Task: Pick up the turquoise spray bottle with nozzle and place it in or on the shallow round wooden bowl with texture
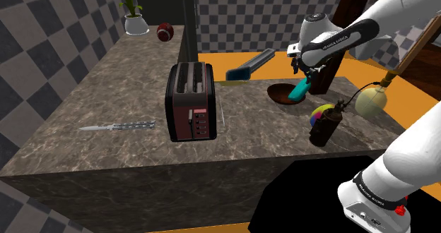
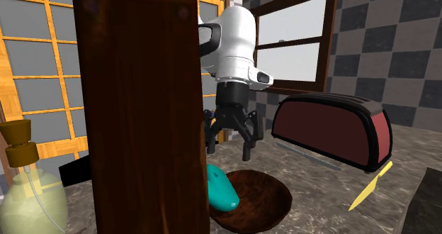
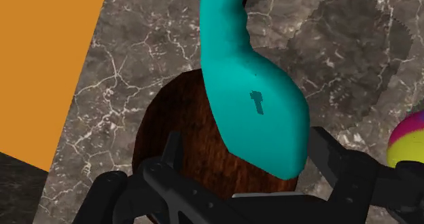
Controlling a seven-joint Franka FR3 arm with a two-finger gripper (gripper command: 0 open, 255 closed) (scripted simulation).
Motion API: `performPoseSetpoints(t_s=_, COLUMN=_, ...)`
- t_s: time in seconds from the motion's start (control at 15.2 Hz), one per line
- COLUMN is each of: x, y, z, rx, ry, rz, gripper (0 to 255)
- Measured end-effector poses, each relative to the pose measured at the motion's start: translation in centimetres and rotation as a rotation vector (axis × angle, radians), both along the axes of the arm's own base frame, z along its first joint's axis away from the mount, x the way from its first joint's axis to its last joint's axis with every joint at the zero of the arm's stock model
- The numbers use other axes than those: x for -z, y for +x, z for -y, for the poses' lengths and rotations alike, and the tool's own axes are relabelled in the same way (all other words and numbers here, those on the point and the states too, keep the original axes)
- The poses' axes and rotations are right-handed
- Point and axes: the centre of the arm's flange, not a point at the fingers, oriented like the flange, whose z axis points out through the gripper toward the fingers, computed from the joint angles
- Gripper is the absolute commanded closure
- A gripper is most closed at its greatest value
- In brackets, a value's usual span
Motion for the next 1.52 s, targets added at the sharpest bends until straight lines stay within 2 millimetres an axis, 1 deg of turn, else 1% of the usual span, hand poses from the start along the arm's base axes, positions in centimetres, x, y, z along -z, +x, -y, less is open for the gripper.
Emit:
performPoseSetpoints(t_s=0.13, x=0.6, y=-2.7, z=3.4, rx=-0.162, ry=0.066, rz=0.076, gripper=0)
performPoseSetpoints(t_s=0.26, x=1.3, y=-4.3, z=6.8, rx=-0.324, ry=0.121, rz=0.139, gripper=0)
performPoseSetpoints(t_s=0.33, x=1.7, y=-4.7, z=7.7, rx=-0.367, ry=0.13, rz=0.159, gripper=0)
performPoseSetpoints(t_s=0.46, x=2.6, y=-4.7, z=8.6, rx=-0.399, ry=0.132, rz=0.175, gripper=0)
performPoseSetpoints(t_s=0.79, x=4.9, y=-4.2, z=9.1, rx=-0.41, ry=0.132, rz=0.18, gripper=0)
performPoseSetpoints(t_s=0.92, x=5.2, y=-4.1, z=9.1, rx=-0.41, ry=0.132, rz=0.18, gripper=0)
performPoseSetpoints(t_s=1.19, x=5.3, y=-4.0, z=9.1, rx=-0.41, ry=0.132, rz=0.181, gripper=0)
performPoseSetpoints(t_s=1.25, x=5.3, y=-4.0, z=9.1, rx=-0.41, ry=0.132, rz=0.181, gripper=255)
performPoseSetpoints(t_s=1.52, x=5.3, y=-4.0, z=9.1, rx=-0.411, ry=0.131, rz=0.181, gripper=255)
